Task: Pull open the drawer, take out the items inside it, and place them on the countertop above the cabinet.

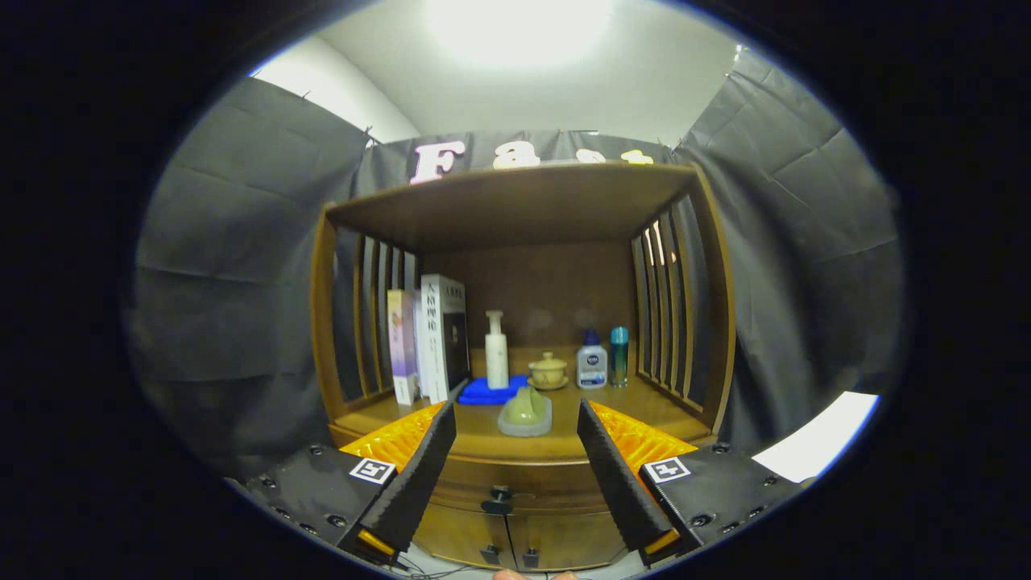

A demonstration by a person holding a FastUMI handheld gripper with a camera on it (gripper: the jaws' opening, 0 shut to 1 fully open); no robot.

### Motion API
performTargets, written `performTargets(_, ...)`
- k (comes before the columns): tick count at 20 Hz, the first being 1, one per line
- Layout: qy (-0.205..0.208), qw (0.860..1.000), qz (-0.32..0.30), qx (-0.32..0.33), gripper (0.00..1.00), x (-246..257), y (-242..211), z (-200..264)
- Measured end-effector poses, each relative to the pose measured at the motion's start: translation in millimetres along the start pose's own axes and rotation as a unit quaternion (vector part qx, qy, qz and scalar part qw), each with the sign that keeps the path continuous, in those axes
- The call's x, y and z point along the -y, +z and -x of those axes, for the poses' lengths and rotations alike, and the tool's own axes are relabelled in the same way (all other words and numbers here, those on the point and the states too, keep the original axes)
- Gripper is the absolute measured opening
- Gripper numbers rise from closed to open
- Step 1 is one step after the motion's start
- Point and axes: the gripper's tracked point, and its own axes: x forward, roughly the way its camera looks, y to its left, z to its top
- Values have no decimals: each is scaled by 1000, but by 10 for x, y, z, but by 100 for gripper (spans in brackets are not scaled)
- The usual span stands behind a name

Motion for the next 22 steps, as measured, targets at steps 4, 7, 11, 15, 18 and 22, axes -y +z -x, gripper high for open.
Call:
performTargets(4,23,999,-24,31,96,-86,430,297)
performTargets(7,35,998,-19,57,96,-120,686,556)
performTargets(11,42,994,-9,101,97,-127,956,893)
performTargets(15,42,995,-15,90,97,-49,913,1007)
performTargets(18,33,996,-11,77,97,54,844,945)
performTargets(22,21,997,-9,70,97,157,786,889)
